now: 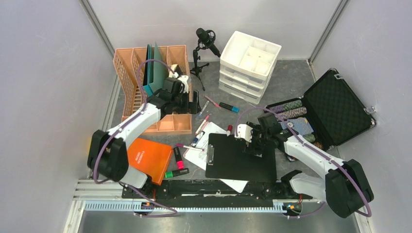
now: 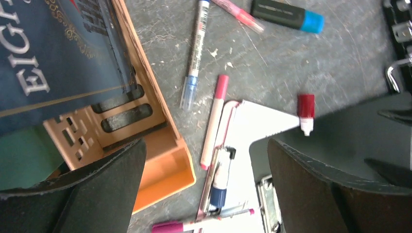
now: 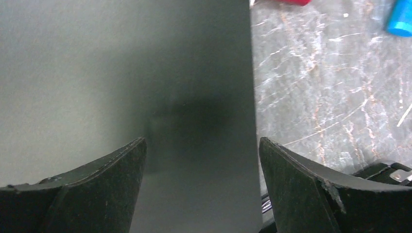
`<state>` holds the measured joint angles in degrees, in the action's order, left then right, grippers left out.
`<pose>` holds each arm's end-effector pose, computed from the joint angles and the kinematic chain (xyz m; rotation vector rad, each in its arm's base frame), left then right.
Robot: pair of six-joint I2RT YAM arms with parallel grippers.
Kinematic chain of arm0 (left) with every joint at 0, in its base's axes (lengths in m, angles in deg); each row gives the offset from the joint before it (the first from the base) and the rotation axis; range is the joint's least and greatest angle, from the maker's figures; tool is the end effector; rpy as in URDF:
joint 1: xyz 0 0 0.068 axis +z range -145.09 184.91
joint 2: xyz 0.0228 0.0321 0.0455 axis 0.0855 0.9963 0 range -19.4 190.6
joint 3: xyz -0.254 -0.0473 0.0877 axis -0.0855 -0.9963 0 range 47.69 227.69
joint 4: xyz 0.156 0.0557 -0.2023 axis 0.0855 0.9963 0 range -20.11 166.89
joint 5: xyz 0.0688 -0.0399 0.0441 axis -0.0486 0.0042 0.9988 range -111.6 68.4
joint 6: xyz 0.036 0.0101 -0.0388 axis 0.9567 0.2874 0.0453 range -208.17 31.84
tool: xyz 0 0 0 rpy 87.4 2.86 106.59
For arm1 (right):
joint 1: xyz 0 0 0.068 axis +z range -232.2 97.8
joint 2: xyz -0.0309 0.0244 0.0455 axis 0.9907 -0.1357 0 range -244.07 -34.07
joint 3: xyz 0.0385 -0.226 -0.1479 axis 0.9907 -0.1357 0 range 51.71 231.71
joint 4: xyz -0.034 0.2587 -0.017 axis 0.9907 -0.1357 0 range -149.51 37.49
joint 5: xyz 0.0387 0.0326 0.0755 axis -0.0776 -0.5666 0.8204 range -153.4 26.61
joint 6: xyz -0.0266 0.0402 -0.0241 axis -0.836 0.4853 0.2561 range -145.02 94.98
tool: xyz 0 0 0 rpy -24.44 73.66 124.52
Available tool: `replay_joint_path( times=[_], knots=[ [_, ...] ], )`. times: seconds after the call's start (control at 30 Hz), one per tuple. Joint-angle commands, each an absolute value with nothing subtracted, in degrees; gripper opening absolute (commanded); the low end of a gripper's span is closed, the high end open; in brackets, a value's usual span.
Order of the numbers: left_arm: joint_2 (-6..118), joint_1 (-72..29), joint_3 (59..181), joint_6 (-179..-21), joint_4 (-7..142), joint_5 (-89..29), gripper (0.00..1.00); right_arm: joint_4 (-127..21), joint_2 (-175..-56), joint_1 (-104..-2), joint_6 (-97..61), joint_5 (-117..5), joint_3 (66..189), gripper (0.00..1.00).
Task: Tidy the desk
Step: Move the storage box to the center of the board.
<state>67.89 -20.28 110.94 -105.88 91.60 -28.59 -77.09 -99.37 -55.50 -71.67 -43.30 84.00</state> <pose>0.2987 -0.1451 0.2540 0.2176 2.4103 -0.4971 0.1780 0.1032 0.1796 -1.6030 1.9360 0.3116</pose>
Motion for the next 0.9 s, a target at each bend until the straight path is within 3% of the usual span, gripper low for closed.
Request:
replay_joint_path(
  times=[0.0,0.23,0.6,0.87],
  knots=[
    [60.23,-20.68,107.81,-94.73,96.30,-35.11,1.00,-78.07,-96.67,-52.99,-74.50,-46.07,81.60,0.91],
    [54.87,-26.70,103.35,-83.54,98.20,-44.18,1.00,-78.78,-94.53,-49.96,-74.06,-47.84,80.43,0.91],
    [76.33,-32.86,115.52,-79.80,101.17,-55.72,0.98,-83.12,-91.44,-42.47,-72.33,-49.36,80.19,0.89],
    [85.55,-32.89,123.15,-77.07,103.69,-56.86,0.97,-88.43,-88.27,-36.07,-74.57,-47.65,81.05,0.91]
  ],
)
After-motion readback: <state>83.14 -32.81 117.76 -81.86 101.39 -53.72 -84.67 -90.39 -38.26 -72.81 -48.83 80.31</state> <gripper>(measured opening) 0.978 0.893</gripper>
